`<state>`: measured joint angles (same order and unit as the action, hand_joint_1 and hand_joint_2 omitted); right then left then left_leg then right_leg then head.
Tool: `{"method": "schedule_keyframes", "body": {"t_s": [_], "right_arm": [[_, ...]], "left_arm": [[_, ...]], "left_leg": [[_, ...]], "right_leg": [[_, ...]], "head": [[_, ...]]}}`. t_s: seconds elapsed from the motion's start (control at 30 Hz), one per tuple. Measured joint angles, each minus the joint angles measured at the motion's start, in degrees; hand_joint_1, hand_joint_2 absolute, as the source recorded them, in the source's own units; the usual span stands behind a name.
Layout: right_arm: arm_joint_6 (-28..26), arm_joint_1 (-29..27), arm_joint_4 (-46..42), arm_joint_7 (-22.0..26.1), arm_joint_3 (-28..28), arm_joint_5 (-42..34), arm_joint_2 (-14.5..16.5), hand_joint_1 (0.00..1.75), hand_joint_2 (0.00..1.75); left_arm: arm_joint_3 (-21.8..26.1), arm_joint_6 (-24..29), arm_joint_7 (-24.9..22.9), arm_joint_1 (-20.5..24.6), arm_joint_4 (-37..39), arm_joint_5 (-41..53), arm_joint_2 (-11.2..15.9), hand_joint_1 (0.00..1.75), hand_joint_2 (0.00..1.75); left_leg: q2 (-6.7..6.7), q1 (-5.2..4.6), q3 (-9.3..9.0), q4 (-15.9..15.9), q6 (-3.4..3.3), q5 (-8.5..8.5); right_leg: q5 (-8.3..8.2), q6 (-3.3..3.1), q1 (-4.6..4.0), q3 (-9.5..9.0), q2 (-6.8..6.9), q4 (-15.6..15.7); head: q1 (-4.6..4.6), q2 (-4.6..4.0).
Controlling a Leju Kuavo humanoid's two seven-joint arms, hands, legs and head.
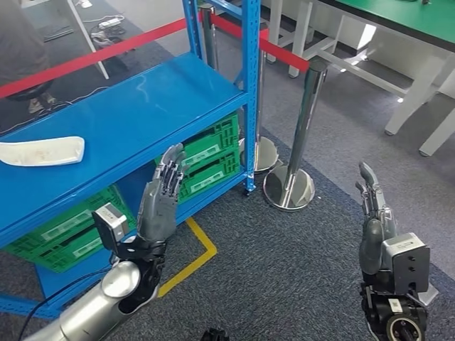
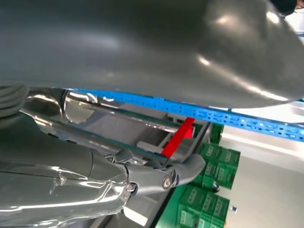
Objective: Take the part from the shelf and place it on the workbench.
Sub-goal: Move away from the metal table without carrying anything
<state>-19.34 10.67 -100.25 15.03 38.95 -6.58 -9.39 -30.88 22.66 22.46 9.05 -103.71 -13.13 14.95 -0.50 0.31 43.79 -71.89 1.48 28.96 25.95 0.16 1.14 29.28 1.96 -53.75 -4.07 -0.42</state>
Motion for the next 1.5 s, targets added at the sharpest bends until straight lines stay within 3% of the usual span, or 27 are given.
{"method": "schedule_keyframes", "body": {"t_s": [0.03, 0.13, 0.2, 0.27, 0.33, 0.37, 0.43, 0.47, 0.5, 0.53, 0.57, 0.63, 0.7, 0.77, 0.8, 0.87, 0.93, 1.0, 1.03, 1.07, 1.13, 1.2, 1.23, 1.3, 1.37, 1.43, 1.5], "right_arm": [[-0.08, -0.02, 0.04, -0.01, -0.01, 0.0, 0.01, 0.0, 0.0], [-0.27, 0.03, 0.06, -0.02, -0.03, 0.0, 0.02, 0.0, 0.0], [-0.33, 0.07, 0.06, -0.02, -0.05, 0.01, 0.03, 0.0, 0.0], [-0.37, 0.07, 0.04, -0.02, -0.07, 0.01, 0.03, 0.0, 0.0], [-0.35, 0.1, -0.01, -0.02, -0.15, 0.01, 0.03, 0.0, 0.0], [-0.35, 0.09, -0.04, -0.04, -0.22, 0.0, 0.03, 0.0, 0.0], [-0.33, -0.04, -0.07, -0.08, -0.31, -0.05, 0.03, 0.0, 0.0], [-0.33, -0.16, -0.06, -0.1, -0.32, -0.1, 0.03, 0.0, 0.0], [-0.33, -0.25, -0.05, -0.11, -0.32, -0.16, 0.03, 0.0, 0.0], [-0.34, -0.31, -0.05, -0.11, -0.33, -0.2, 0.03, 0.0, 0.0], [-0.35, -0.33, -0.05, -0.11, -0.35, -0.24, 0.03, 0.0, 0.0], [-0.36, -0.3, -0.06, -0.13, -0.37, -0.25, 0.03, 0.0, 0.0], [-0.36, -0.26, -0.08, -0.16, -0.38, -0.27, 0.03, 0.0, 0.0], [-0.35, -0.16, -0.1, -0.18, -0.37, -0.28, 0.05, 0.0, 0.0], [-0.35, -0.08, -0.1, -0.19, -0.37, -0.28, 0.07, 0.0, 0.0], [-0.36, 0.07, -0.11, -0.18, -0.38, -0.28, 0.11, 0.0, 0.0], [-0.32, 0.07, -0.11, -0.18, -0.38, -0.28, 0.12, 0.0, 0.0], [-0.28, 0.03, -0.1, -0.2, -0.36, -0.28, 0.12, 0.0, 0.0], [-0.28, 0.04, -0.09, -0.21, -0.35, -0.28, 0.12, 0.0, 0.0], [-0.28, 0.05, -0.09, -0.21, -0.35, -0.28, 0.12, 0.0, 0.0], [-0.28, 0.11, -0.11, -0.21, -0.35, -0.28, 0.12, 0.0, 0.0], [-0.28, 0.18, -0.13, -0.2, -0.36, -0.28, 0.12, 0.0, 0.0], [-0.28, 0.2, -0.13, -0.2, -0.36, -0.28, 0.12, 0.0, 0.0], [-0.28, 0.27, -0.14, -0.19, -0.36, -0.28, 0.12, 0.0, 0.0], [-0.29, 0.34, -0.18, -0.15, -0.4, -0.28, 0.12, 0.0, 0.0], [-0.28, 0.3, -0.19, -0.11, -0.43, -0.28, 0.12, 0.0, 0.0], [-0.28, 0.16, -0.14, -0.11, -0.44, -0.36, 0.12, 0.0, 0.0]], "left_arm": [[0.0, -0.06, 0.0, -0.01, 0.04, -0.04, 0.0, 0.0, 0.0], [0.0, -0.24, 0.01, 0.06, 0.09, -0.1, -0.02, 0.0, 0.0], [0.0, -0.34, 0.07, 0.18, 0.11, -0.13, -0.07, 0.0, 0.0], [0.0, -0.38, 0.15, 0.26, 0.14, -0.17, -0.07, 0.0, 0.0], [0.0, -0.39, 0.24, 0.34, 0.16, -0.25, -0.09, 0.0, 0.0], [0.0, -0.39, 0.28, 0.43, 0.17, -0.29, -0.14, 0.0, 0.0], [0.0, -0.39, 0.33, 0.55, 0.23, -0.38, -0.27, 0.0, 0.0], [0.0, -0.38, 0.33, 0.56, 0.3, -0.41, -0.34, 0.0, 0.0], [0.0, -0.38, 0.33, 0.56, 0.36, -0.45, -0.38, 0.0, 0.0], [0.0, -0.37, 0.33, 0.56, 0.4, -0.49, -0.41, 0.0, 0.0], [0.0, -0.37, 0.33, 0.56, 0.43, -0.51, -0.44, 0.0, 0.0], [0.0, -0.37, 0.34, 0.59, 0.45, -0.52, -0.5, 0.0, 0.0], [0.0, -0.38, 0.38, 0.65, 0.48, -0.6, -0.54, 0.0, 0.0], [0.0, -0.4, 0.43, 0.64, 0.49, -0.66, -0.53, 0.0, 0.0], [0.0, -0.4, 0.47, 0.61, 0.5, -0.67, -0.5, 0.0, 0.0], [0.0, -0.41, 0.55, 0.74, 0.52, -0.67, -0.43, 0.0, 0.0], [0.0, -0.41, 0.57, 0.87, 0.56, -0.68, -0.44, 0.0, 0.0], [0.0, -0.41, 0.57, 0.8, 0.68, -0.69, -0.43, 0.0, 0.0], [0.0, -0.41, 0.57, 0.76, 0.74, -0.69, -0.41, 0.0, 0.0], [0.0, -0.41, 0.58, 0.75, 0.8, -0.69, -0.38, 0.0, 0.0], [0.0, -0.41, 0.58, 0.8, 0.83, -0.68, -0.34, 0.0, 0.0], [0.0, -0.41, 0.59, 0.87, 0.83, -0.68, -0.33, 0.0, 0.0], [0.0, -0.41, 0.6, 0.89, 0.83, -0.68, -0.32, 0.0, 0.0], [0.01, -0.41, 0.6, 0.88, 0.82, -0.69, -0.28, 0.0, 0.0], [0.02, -0.41, 0.63, 0.98, 0.81, -0.68, -0.22, 0.0, 0.0], [0.02, -0.44, 0.67, 1.06, 0.81, -0.68, -0.25, 0.0, 0.0], [0.02, -0.48, 0.66, 1.01, 0.84, -0.69, -0.28, 0.0, 0.0]], "left_leg": [[0.25, 0.13, -0.55, 1.29, 0.04, -1.21], [2.62, 0.05, -7.03, 13.73, -0.31, -6.42], [3.21, -0.34, -8.91, 17.44, -1.01, -7.02], [1.92, -0.46, -8.93, 17.51, -1.77, -6.92], [0.81, -0.22, -9.23, 17.86, -2.37, -6.97], [0.32, -0.05, -9.42, 18.02, -2.64, -7.01], [-0.73, -0.13, -9.52, 18.02, -3.01, -6.93], [-1.4, -0.22, -9.56, 18.0, -3.11, -6.89], [-2.13, -0.32, -9.63, 17.98, -3.17, -6.85], [-2.88, -0.41, -9.75, 17.95, -3.2, -6.81], [-3.66, -0.47, -9.92, 17.92, -3.18, -6.76], [-5.06, -0.51, -10.09, 17.81, -3.02, -6.64], [-6.3, -0.38, -9.78, 17.63, -2.59, -6.68], [-7.54, -0.24, -9.38, 17.71, -1.9, -6.98], [-7.12, -0.29, -9.24, 17.55, -1.6, -6.9], [-3.93, -0.5, -7.64, 14.35, -1.01, -5.06], [-0.63, -0.26, -3.61, 6.66, -0.49, -1.42], [0.0, 0.16, -0.12, 0.48, -0.06, 0.37], [0.13, 0.33, 0.03, 0.48, 0.09, -0.32], [0.41, 0.45, -1.2, 2.98, 0.17, -1.96], [2.62, 0.41, -5.91, 11.75, 0.1, -5.64], [4.34, 0.09, -8.81, 17.12, -0.47, -7.06], [4.37, -0.14, -9.06, 17.71, -0.82, -6.93], [2.86, -0.15, -9.08, 17.76, -1.55, -6.91], [1.63, 0.04, -9.38, 17.97, -2.25, -6.92], [0.4, 0.07, -9.57, 18.01, -2.71, -6.85], [-1.11, -0.09, -9.65, 17.98, -2.86, -6.79]], "right_leg": [[0.1, 0.07, 0.01, -0.07, 0.68, 0.0], [0.6, 0.71, -0.14, -0.56, 2.39, 0.0], [0.97, 1.32, -0.43, -0.84, 3.28, 0.04], [1.33, 1.92, -0.45, -1.11, 4.11, 0.18], [2.75, 2.39, -0.22, -0.61, 2.71, -1.4], [4.28, 2.51, -0.13, 0.61, 1.3, -4.09], [8.04, 2.57, -0.14, 4.76, -1.13, -12.65], [9.13, 2.57, -0.18, 6.8, -1.56, -16.41], [9.09, 2.51, -0.22, 8.0, -1.76, -18.22], [7.81, 2.35, -0.22, 8.07, -1.89, -17.57], [5.56, 2.11, -0.22, 7.04, -2.17, -14.61], [1.06, 1.46, -0.17, 3.7, -4.55, -6.12], [-0.35, 1.13, -0.22, 1.48, -6.45, -1.18], [-0.12, 0.9, -0.28, 0.73, -5.7, -0.38], [-0.28, 0.69, -0.21, 0.43, -5.01, -0.08], [-0.58, 0.17, 0.02, -0.12, -3.5, 0.66], [-0.57, -0.11, -0.09, -0.27, -1.97, 0.87], [-0.42, -0.15, -0.14, -0.26, -0.42, 0.86], [-0.31, -0.08, -0.11, -0.31, 0.34, 0.85], [-0.17, 0.06, -0.08, -0.44, 1.07, 0.85], [0.26, 0.55, -0.21, -0.82, 2.3, 0.78], [0.76, 1.14, -0.61, -1.19, 3.27, 0.7], [0.97, 1.42, -0.76, -1.36, 3.76, 0.71], [1.49, 2.04, -0.57, -1.63, 4.44, 0.63], [3.52, 2.45, -0.19, -0.64, 2.45, -2.13], [7.31, 2.51, -0.11, 3.02, -0.65, -10.04], [9.55, 2.41, -0.18, 7.08, -1.7, -17.57]], "head": [[-0.08, 0.0], [-0.36, 0.0], [-0.21, 0.0], [0.05, 0.0], [0.37, 0.0], [0.6, 0.0], [1.03, 0.0], [1.11, 0.0], [1.14, 0.0], [1.16, 0.0], [1.17, 0.0], [1.24, 0.0], [1.28, 0.0], [1.24, 0.0], [1.21, 0.0], [0.8, 0.0], [0.43, 0.0], [0.32, 0.0], [0.24, 0.0], [0.14, 0.0], [-0.09, 0.0], [-0.03, 0.0], [0.1, 0.0], [0.43, 0.0], [0.65, 0.0], [1.02, 0.0], [1.17, 0.0]]}}
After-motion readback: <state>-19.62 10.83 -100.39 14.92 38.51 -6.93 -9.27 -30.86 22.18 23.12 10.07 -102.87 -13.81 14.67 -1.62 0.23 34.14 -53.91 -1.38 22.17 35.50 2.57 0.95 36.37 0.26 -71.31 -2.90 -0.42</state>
